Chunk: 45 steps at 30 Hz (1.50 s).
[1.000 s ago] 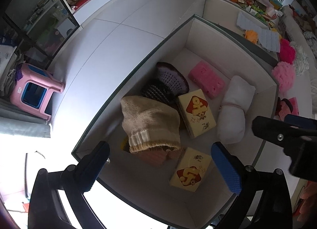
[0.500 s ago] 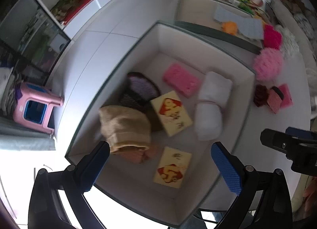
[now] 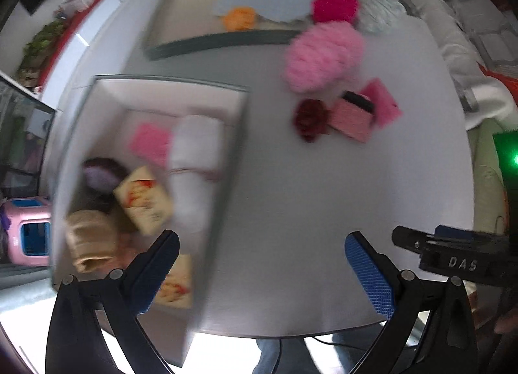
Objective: Organize soft objects
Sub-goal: 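Move both tools back over the table toward the rose and pink sponge, then grasp the pink sponge with the right tool while the left tool grasps the dark red rose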
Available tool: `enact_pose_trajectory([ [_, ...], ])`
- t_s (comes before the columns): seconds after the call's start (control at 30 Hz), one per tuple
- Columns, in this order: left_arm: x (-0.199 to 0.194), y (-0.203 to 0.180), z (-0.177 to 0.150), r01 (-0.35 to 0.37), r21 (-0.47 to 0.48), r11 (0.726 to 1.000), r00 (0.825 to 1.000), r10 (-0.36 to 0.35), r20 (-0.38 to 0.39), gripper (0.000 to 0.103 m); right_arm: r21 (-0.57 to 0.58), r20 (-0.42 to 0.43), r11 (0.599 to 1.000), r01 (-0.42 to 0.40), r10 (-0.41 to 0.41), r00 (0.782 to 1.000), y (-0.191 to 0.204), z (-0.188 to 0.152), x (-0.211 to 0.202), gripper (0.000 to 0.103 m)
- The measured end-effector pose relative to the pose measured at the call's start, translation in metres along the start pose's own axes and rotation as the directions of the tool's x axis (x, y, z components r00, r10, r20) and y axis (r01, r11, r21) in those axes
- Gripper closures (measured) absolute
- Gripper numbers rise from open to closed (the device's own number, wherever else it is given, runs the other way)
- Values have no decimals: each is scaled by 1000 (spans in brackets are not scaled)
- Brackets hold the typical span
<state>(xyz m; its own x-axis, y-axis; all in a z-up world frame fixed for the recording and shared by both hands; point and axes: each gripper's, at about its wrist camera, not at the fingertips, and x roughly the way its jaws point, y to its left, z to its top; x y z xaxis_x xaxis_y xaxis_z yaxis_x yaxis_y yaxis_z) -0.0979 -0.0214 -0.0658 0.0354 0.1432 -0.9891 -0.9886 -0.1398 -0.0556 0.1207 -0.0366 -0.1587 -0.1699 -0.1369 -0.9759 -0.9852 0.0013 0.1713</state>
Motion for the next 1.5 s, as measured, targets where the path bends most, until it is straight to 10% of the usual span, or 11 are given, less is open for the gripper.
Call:
enact_pose_trajectory([
  [0.43, 91, -31, 60, 96, -267, 959, 987, -125, -96, 0, 162, 89, 986, -35, 21, 996, -63, 42, 1, 12],
  [1.33, 147, -10, 119, -48, -439, 897, 992, -8, -123, 0, 211, 105, 971, -117, 96, 990, -24, 194, 62, 13],
  [1.5, 150, -8, 129, -48, -436, 899, 987, -25, -160, 1, 213, 108, 966, -144, 123, 987, -29, 189, 61, 53],
])
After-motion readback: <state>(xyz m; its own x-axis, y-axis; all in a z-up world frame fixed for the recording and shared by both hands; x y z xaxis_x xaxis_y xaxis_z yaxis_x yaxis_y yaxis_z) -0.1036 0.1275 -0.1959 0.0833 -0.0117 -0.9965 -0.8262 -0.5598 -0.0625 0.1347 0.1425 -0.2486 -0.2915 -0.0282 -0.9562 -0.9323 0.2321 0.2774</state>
